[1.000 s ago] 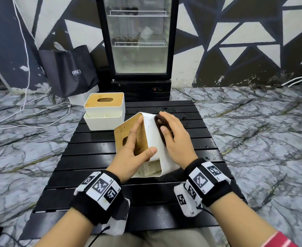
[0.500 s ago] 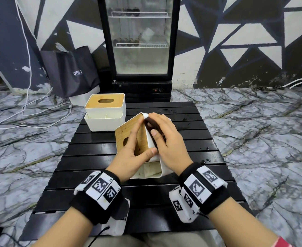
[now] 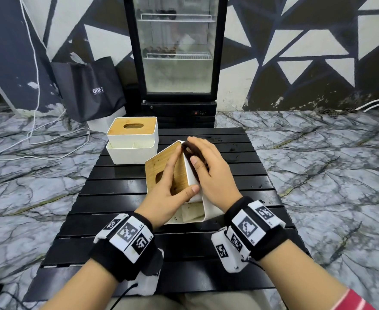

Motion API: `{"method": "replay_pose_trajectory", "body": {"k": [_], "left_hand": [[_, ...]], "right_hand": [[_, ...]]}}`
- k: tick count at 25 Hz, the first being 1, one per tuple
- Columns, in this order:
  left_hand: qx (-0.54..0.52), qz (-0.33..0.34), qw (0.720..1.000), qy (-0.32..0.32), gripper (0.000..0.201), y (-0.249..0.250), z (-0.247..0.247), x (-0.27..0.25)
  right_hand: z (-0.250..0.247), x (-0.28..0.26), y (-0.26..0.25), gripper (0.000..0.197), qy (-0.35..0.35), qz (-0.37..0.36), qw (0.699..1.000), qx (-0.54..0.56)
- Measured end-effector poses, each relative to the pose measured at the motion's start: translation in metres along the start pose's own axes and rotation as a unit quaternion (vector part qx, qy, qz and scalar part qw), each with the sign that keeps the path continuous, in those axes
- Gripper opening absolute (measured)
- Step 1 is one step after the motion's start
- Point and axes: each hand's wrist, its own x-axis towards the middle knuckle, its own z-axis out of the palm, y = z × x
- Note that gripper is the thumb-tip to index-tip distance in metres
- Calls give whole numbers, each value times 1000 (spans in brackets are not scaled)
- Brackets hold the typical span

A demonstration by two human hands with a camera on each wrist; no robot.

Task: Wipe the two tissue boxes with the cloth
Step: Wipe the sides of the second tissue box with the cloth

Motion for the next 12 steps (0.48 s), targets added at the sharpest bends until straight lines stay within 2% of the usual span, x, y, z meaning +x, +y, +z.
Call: {"method": "replay_pose_trajectory", "body": {"k": [3, 7, 12], "left_hand": [[2, -6, 1000, 1, 86, -2, 0, -1], [4, -15, 1000, 4, 86, -2, 2, 0], [-10, -17, 1000, 5, 87, 0, 3, 1]], "right_hand": [[-9, 8, 8, 37, -4, 25, 1000, -7], [-16, 6, 17, 37, 31, 82, 996, -9], [-8, 4, 10, 39, 5, 20, 1000, -17]]}}
